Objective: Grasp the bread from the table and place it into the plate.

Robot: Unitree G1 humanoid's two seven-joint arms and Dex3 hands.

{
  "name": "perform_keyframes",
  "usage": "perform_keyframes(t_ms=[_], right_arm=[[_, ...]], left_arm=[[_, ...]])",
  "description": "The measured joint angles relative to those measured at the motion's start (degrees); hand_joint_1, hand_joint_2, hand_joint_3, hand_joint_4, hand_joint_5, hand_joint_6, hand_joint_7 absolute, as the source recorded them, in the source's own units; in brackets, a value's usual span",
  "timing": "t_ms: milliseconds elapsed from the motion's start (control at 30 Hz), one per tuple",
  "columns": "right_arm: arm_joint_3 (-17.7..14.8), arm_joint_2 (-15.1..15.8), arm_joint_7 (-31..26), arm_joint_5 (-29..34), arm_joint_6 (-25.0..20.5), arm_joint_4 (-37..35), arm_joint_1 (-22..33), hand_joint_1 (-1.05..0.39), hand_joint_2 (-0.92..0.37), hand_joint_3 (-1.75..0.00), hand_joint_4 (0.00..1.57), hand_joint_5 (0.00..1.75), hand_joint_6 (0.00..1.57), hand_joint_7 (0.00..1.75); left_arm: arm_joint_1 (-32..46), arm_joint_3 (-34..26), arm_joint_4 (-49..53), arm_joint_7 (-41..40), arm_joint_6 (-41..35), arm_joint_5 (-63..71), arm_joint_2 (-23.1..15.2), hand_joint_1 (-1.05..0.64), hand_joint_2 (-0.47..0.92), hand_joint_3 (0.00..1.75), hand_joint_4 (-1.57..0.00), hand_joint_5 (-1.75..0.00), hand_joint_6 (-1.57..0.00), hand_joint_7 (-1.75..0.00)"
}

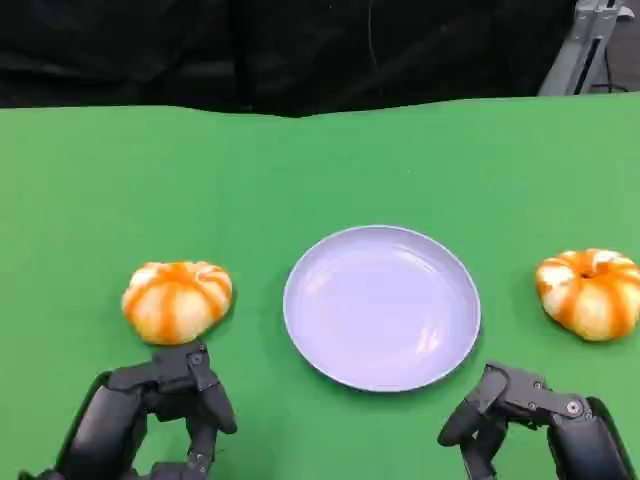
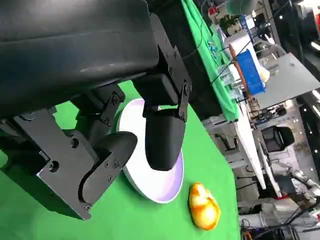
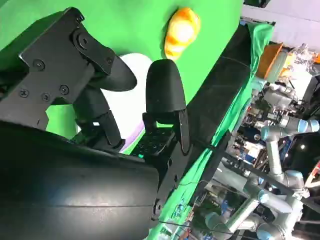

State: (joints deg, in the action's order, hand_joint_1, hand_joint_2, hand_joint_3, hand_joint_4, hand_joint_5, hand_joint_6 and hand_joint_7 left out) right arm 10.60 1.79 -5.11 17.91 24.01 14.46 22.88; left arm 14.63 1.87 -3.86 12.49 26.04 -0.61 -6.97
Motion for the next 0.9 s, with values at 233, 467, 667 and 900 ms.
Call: perform_keyframes(t_ms=[233, 467, 667, 900], right_arm=[[0.03, -0.01, 0.01, -0.06, -0.21, 0.01, 0.00, -0.02, -0.29, -1.35, 0.85, 1.62, 0.85, 1.28], [0.10, -0.01, 0.00, -0.02, -0.29, 0.19, 0.00, -0.02, -0.30, -1.33, 0.85, 1.62, 0.85, 1.27], [0.20, -0.03, 0.00, -0.03, -0.42, 0.40, 0.00, 0.00, -0.30, -1.34, 0.85, 1.61, 0.85, 1.27], [0.34, -0.04, 0.00, -0.05, -0.41, 0.30, -0.03, -0.01, -0.29, -1.36, 0.85, 1.64, 0.85, 1.28]], left_arm=[[0.00, 0.00, 0.00, 0.00, 0.00, 0.02, 0.00, -0.06, 0.28, 1.54, -0.90, -1.75, -0.86, -1.56], [0.00, 0.00, -0.17, 0.00, -0.31, -0.02, -0.03, -0.05, 0.28, 1.54, -0.89, -1.75, -0.86, -1.56], [-0.04, -0.03, -0.17, 0.00, -0.32, 0.01, -0.10, -0.05, 0.28, 1.54, -0.89, -1.74, -0.86, -1.55], [-0.77, -0.12, 0.20, 0.01, -0.32, -0.41, -0.08, 0.00, 0.39, 1.32, -0.78, -1.48, -0.76, -1.23]])
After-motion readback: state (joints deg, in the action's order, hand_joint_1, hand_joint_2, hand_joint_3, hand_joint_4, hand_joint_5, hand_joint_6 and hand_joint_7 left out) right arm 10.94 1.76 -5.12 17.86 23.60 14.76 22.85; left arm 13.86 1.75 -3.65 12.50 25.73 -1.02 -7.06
